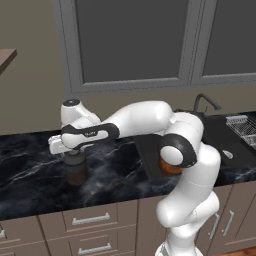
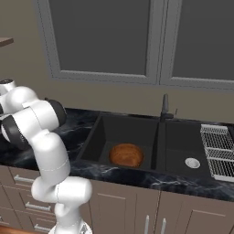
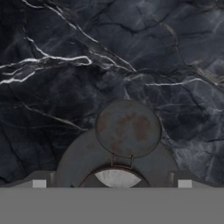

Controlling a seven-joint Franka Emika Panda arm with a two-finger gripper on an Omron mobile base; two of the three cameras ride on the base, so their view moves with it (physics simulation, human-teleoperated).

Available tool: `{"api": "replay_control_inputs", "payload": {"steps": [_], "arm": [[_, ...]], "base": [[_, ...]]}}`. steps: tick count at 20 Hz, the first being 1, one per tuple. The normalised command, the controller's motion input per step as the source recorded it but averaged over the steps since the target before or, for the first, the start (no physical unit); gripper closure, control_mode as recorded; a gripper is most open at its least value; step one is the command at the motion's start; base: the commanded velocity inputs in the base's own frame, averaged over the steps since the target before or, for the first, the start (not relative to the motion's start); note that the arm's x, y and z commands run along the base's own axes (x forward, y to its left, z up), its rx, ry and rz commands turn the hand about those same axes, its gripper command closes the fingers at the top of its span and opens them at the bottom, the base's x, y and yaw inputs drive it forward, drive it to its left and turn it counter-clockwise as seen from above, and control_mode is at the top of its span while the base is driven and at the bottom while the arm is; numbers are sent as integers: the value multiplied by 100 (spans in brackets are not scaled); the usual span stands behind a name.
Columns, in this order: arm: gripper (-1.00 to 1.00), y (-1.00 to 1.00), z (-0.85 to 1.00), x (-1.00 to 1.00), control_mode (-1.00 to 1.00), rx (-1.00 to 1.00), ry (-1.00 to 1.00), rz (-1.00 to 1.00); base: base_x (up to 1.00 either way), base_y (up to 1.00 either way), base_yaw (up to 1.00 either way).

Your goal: Place the bowl in the left basin and the jug in the right basin of the sink.

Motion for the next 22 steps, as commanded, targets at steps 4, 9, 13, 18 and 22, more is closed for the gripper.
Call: {"api": "replay_control_inputs", "payload": {"steps": [4,9,13,18,22], "arm": [[100,0,-7,0,-100,0,0,0],[100,0,-3,0,-100,0,0,0],[100,0,0,0,-100,0,0,0],[100,-8,26,-3,-100,2,3,0],[100,-14,38,-8,-100,6,3,0]], "base": [[0,0,0],[0,0,0],[0,0,0],[0,0,0],[0,0,0]]}}
